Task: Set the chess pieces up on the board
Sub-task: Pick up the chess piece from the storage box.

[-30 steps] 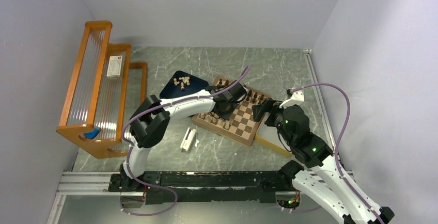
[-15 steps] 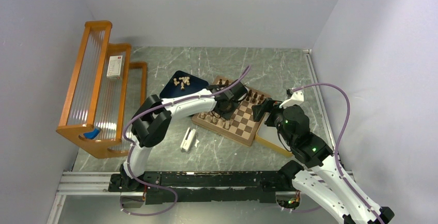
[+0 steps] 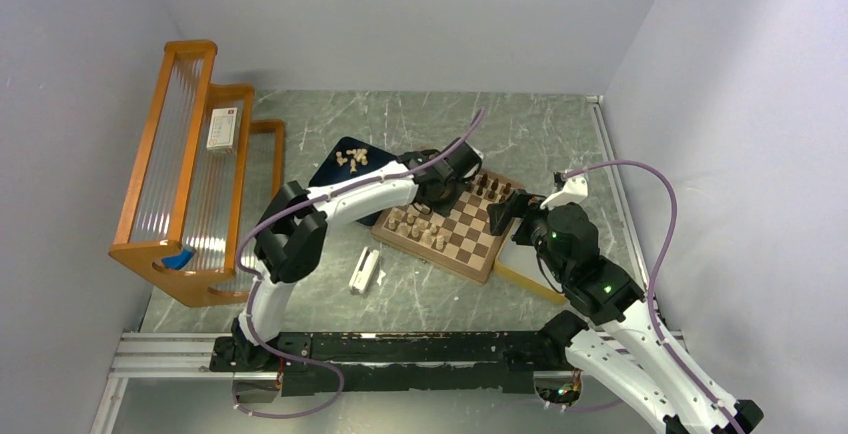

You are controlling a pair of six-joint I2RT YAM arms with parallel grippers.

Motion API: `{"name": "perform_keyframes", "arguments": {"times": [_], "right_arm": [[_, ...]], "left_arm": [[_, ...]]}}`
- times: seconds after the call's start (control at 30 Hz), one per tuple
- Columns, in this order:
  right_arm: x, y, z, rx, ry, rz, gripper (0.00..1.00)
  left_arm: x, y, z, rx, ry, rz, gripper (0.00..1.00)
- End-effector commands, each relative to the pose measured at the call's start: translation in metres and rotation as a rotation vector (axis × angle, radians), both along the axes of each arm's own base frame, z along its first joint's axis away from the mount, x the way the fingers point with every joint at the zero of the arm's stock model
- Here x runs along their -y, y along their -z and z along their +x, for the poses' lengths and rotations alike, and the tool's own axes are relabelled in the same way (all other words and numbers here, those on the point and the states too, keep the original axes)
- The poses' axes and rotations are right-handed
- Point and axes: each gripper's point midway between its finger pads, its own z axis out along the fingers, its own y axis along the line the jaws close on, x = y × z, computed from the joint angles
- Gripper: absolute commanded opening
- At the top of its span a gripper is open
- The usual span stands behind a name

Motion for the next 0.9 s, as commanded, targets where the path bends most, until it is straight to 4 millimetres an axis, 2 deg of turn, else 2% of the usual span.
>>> {"name": "perform_keyframes", "arguments": {"times": [0.0, 0.2, 0.4, 0.5, 0.67, 0.87], "right_arm": [[0.0, -0.009, 0.002, 0.033, 0.004, 0.016, 0.94], [-0.002, -0.008, 0.002, 0.03, -0.003, 0.011, 0.94], [-0.005, -0.008, 0.003, 0.03, -0.015, 0.016, 0.94], [-0.006, -0.008, 0.003, 0.025, -0.016, 0.017, 0.94], [-0.009, -0.004, 0.004, 0.021, -0.026, 0.027, 0.94], [-0.011, -0.002, 0.003, 0.009, -0.035, 0.03, 0.94]], "left_arm": [[-0.019, -0.038, 0.029, 0.05, -0.06, -0.064, 0.33], [-0.064, -0.058, 0.064, 0.088, -0.155, -0.07, 0.33], [-0.131, -0.065, 0.101, 0.113, -0.292, -0.074, 0.34], [-0.16, -0.062, 0.114, 0.128, -0.36, -0.063, 0.37], [-0.18, -0.048, 0.131, 0.135, -0.429, -0.081, 0.39], [-0.185, -0.018, 0.147, 0.091, -0.474, -0.07, 0.37]]}}
